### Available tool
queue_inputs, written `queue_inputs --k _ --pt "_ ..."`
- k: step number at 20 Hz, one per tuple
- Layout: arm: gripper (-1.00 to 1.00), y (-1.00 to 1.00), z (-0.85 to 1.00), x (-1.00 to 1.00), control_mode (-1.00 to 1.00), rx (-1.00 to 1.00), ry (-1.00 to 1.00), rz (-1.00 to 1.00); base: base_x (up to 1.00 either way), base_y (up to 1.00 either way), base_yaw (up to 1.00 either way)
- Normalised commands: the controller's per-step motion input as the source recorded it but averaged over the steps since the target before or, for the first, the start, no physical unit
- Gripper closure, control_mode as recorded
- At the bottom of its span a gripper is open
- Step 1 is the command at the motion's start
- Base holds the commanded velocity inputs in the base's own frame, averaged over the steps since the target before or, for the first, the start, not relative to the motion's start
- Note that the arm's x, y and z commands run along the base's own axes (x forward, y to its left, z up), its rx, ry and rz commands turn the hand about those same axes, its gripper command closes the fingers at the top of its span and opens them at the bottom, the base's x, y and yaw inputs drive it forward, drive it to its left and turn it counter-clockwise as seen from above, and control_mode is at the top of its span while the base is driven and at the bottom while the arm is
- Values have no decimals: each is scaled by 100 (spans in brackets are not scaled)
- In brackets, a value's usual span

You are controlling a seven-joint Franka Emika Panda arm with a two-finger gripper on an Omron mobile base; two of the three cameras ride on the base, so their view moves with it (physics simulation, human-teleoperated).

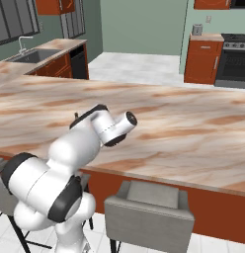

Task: Get the candle and the liquor from the cabinet and move them to the dining counter.

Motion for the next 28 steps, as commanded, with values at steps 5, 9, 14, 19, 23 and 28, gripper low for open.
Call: queue_inputs --k 5,9,14,19,23,28 --pt "100 7 -24 40 -100 -1 -11 1 0 0 0" --pt "100 7 -24 47 -100 -2 -11 4 0 0 0" --pt "100 9 -28 39 -100 -4 -10 11 0 0 0" --pt "100 5 -14 37 -100 -3 -6 14 0 0 0" --pt "100 3 -8 37 -100 -2 0 16 0 0 0" --pt "100 2 -10 30 -100 0 0 15 0 0 0"
